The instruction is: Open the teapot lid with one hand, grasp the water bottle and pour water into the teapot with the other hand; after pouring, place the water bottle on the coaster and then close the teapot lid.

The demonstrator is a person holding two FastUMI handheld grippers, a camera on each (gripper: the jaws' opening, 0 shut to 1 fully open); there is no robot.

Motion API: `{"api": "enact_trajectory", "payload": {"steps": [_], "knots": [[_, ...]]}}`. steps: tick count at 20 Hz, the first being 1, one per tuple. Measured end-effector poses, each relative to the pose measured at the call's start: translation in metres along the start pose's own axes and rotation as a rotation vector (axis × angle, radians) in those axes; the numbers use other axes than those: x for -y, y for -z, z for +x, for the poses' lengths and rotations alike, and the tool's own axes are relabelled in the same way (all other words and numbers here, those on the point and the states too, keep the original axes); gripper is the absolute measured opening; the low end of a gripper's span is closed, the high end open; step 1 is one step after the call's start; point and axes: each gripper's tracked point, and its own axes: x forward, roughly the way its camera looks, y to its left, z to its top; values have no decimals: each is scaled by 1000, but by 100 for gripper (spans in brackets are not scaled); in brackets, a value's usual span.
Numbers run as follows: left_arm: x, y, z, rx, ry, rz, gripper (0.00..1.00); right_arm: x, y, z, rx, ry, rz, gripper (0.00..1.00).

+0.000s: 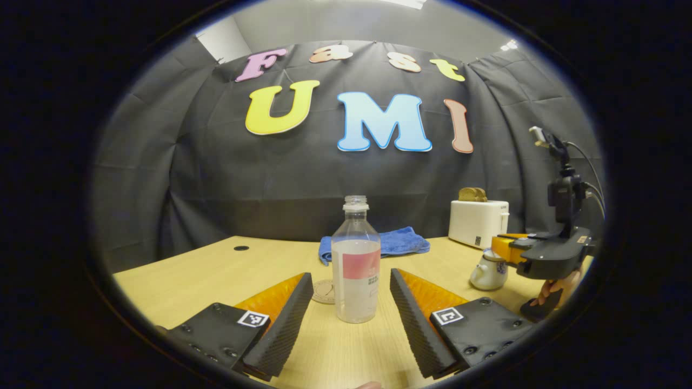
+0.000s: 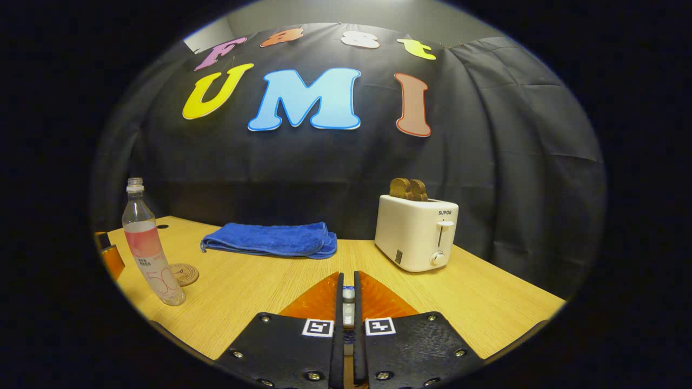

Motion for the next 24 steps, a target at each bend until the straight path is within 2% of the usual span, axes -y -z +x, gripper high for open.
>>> {"api": "enact_trajectory", "payload": {"steps": [6, 9, 12, 17, 22, 24], "knots": [[-1, -7, 18, 1, 0, -49, 100, -9, -13, -23, 34, -59, 18, 7], [-2, -11, 33, 3, -21, -15, 99, -7, -22, -31, 74, -60, 3, 7], [8, -10, 47, 3, -3, 29, 99, -11, -25, -35, 81, -76, 8, 7], [6, 2, 70, -20, -10, 43, 99, -14, -33, -44, 98, -95, 9, 7], [-3, 14, 87, -55, -10, -13, 99, -13, -31, -69, 101, -120, -2, 7], [-5, 16, 89, -60, -26, 14, 89, -14, -23, -86, 86, -139, 11, 7]]}}
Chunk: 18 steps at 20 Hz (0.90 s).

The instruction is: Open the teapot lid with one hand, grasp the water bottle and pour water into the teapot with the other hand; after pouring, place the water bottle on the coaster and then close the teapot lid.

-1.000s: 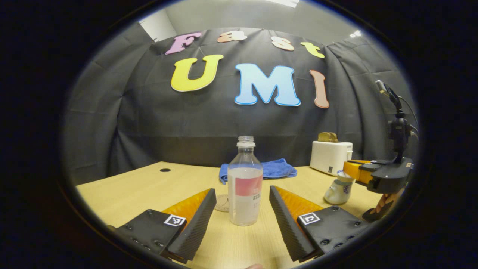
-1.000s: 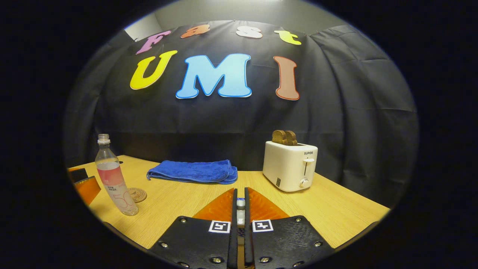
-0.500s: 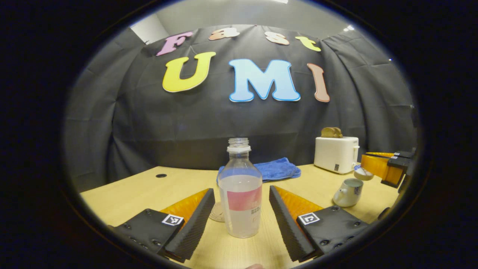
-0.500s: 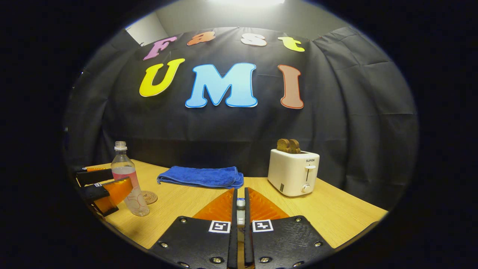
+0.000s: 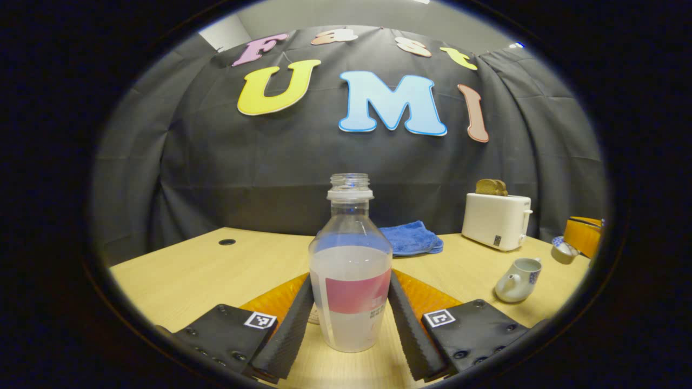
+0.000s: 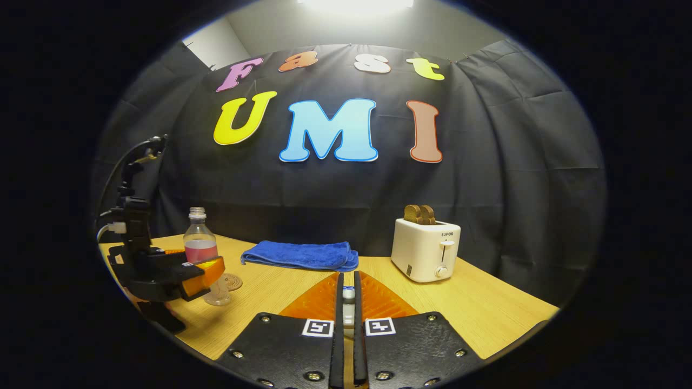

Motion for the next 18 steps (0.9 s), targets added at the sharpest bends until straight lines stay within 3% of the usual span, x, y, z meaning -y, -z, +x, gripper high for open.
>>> {"api": "enact_trajectory", "payload": {"steps": [3, 8, 14, 18], "knots": [[3, -2, -4, -15, -1, 36, 87, 0, 6, -44, -23, 2, 24, 7], [20, -10, -8, -11, 22, 138, 87, -6, 14, -76, -36, -5, 39, 7], [62, -29, -9, 32, 52, 438, 87, -9, 31, -99, -72, -5, 28, 7], [82, -30, -7, 45, 72, 567, 87, -6, 29, -107, -63, 4, 37, 7]]}}
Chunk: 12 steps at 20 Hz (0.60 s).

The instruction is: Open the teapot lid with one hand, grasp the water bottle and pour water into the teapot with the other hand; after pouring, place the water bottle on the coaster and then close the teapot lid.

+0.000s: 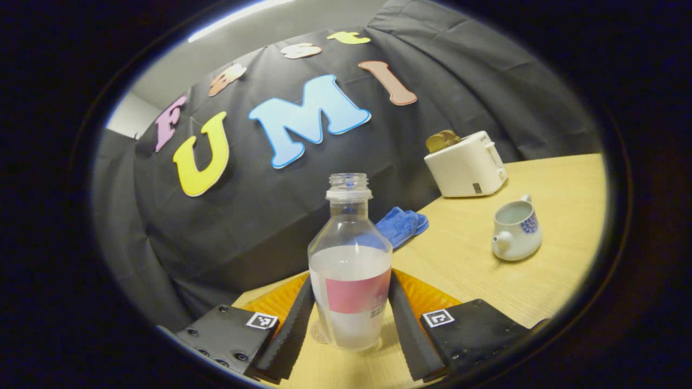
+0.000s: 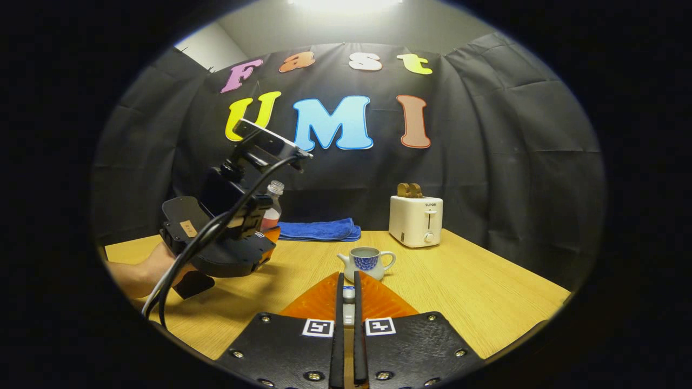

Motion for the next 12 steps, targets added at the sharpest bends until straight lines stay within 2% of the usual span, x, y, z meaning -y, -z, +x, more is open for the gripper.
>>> {"api": "enact_trajectory", "payload": {"steps": [3, 8, 10, 12], "knots": [[21, -3, 8, -7, 49, 128, 88, 3, 8, -7, -12, 5, 18, 7], [38, -12, 14, -6, 64, 316, 88, 2, 13, -20, -14, 4, 37, 7], [49, -17, 19, -4, 76, 436, 88, 5, 12, -27, -10, 11, 42, 7], [58, -13, 22, -15, 95, 480, 87, 10, 13, -28, -6, 25, 47, 7]]}}
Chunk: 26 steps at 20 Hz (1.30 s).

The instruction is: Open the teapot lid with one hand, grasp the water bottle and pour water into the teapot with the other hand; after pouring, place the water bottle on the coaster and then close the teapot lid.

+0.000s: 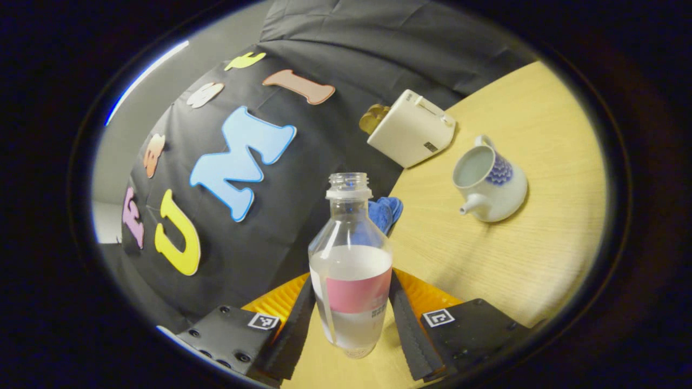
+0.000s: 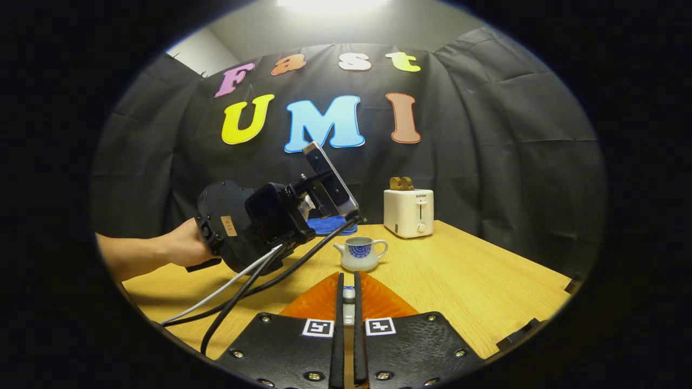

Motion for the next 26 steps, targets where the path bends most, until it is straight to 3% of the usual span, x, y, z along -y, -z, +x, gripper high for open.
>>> {"api": "enact_trajectory", "payload": {"steps": [5, 12, 26], "knots": [[5, -9, 2, -24, -20, 199, 87, 1, -2, -8, 9, 0, 6, 7], [30, -22, 14, -37, 40, 383, 87, 9, -4, -11, 26, 12, 23, 7], [35, -45, 22, -35, 50, 656, 87, 19, -3, -11, 23, 25, 36, 7]]}}
